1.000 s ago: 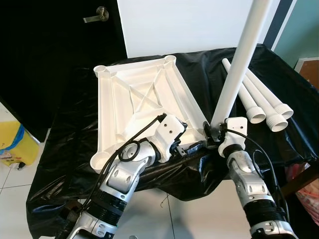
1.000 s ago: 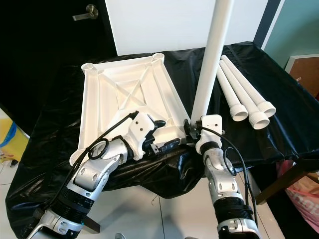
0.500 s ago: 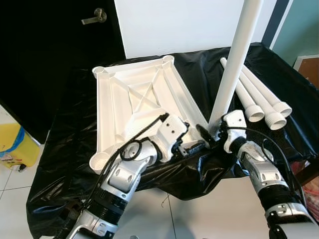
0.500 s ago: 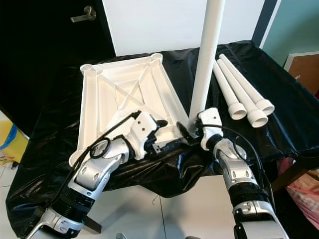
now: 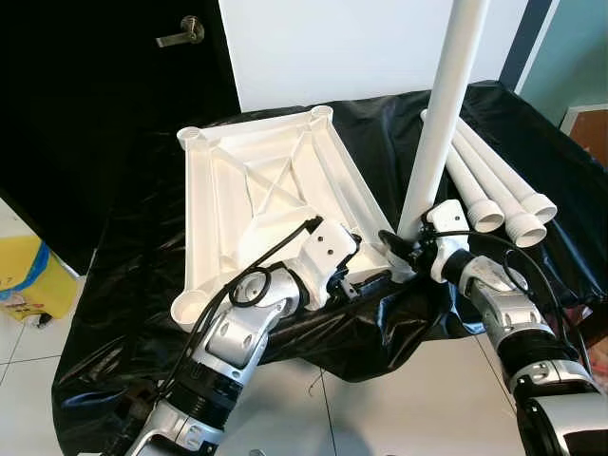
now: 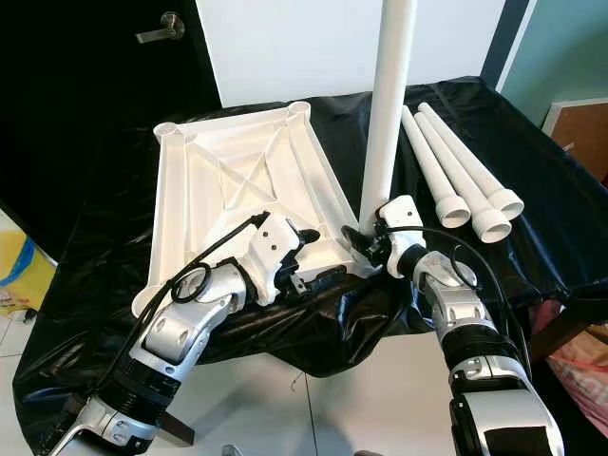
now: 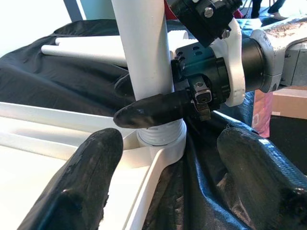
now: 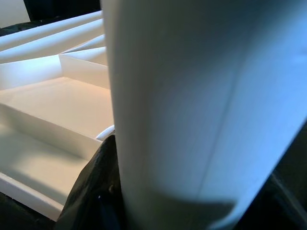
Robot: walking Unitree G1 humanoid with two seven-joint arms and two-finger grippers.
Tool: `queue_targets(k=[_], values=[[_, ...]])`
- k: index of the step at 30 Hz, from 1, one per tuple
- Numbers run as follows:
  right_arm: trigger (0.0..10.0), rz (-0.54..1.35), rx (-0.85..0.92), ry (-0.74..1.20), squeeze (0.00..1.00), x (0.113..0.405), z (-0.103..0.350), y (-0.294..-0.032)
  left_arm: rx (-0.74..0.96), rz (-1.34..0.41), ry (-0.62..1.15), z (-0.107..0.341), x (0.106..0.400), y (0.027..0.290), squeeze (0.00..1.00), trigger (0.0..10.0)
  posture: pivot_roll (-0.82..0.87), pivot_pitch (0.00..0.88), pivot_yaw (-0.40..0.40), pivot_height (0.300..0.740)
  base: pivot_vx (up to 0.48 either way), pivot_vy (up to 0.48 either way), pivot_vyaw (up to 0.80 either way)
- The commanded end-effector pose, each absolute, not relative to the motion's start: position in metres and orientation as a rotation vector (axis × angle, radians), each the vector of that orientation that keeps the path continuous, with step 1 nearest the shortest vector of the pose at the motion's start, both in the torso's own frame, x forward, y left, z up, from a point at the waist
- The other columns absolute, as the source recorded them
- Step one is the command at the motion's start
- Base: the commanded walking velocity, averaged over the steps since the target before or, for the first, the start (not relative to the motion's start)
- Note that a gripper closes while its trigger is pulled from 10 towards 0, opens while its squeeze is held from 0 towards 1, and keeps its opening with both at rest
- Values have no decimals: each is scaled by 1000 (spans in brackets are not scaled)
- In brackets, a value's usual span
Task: Building children table
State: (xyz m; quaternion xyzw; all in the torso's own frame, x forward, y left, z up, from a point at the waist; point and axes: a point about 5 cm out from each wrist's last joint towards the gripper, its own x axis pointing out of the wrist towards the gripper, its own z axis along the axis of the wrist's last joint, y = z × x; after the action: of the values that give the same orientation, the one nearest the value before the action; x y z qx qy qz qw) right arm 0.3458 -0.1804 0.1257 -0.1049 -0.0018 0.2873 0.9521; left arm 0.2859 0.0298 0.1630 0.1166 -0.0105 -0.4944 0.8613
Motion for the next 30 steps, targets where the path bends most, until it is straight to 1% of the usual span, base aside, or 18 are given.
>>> queue_targets(k=[1, 3, 4, 5, 6, 8, 18, 20, 25, 27, 28, 30], values=[[0, 586, -232, 43, 0, 343, 116, -183, 252, -1056, -14, 162, 285, 30, 0, 10000, -169, 0, 46, 740, 0, 0, 0], [39, 571, -221, 53, 0, 342, 114, -184, 252, -1057, -15, 162, 286, 30, 0, 10000, -171, 0, 47, 740, 0, 0, 0], [6510, 559, -212, 59, 0, 341, 111, -185, 252, -1057, -16, 163, 286, 30, 0, 10000, -172, 0, 49, 740, 0, 0, 0], [6510, 559, -212, 59, 0, 341, 111, -185, 252, -1057, -16, 163, 286, 30, 0, 10000, -172, 0, 49, 740, 0, 0, 0], [10000, 529, -197, 65, 0, 341, 109, -185, 253, -1058, -16, 163, 286, 30, 0, 10000, -173, 0, 51, 740, 0, 0, 0], [10000, 455, -179, 75, 0, 341, 105, -186, 254, -1059, -16, 163, 287, 30, 0, 10000, -176, 0, 54, 740, 0, 0, 0], [10000, 282, -153, 95, 0, 341, 98, -183, 253, -1064, -14, 163, 286, 29, 0, 10000, -181, 0, 56, 740, 0, 0, 0], [10000, 177, -123, 102, 0, 338, 96, -181, 252, -1066, -12, 162, 285, 29, 0, 10000, -182, 0, 53, 740, 0, 0, 0], [10000, 116, -103, 104, 0, 336, 94, -177, 251, -1068, -11, 162, 285, 29, 0, 10000, -181, 0, 52, 740, 0, 0, 0], [10000, 13, -80, 96, 0, 331, 91, -170, 252, -1069, -11, 161, 285, 29, 0, 10000, -178, 0, 49, 740, 0, 0, 0], [10000, 13, -80, 96, 0, 331, 91, -170, 252, -1069, -11, 161, 285, 29, 0, 10000, -178, 0, 49, 740, 0, 0, 0], [10000, -157, -30, 74, 0, 324, 91, -169, 252, -1071, -11, 161, 284, 29, 0, 10000, -176, 0, 47, 740, 0, 0, 0]])
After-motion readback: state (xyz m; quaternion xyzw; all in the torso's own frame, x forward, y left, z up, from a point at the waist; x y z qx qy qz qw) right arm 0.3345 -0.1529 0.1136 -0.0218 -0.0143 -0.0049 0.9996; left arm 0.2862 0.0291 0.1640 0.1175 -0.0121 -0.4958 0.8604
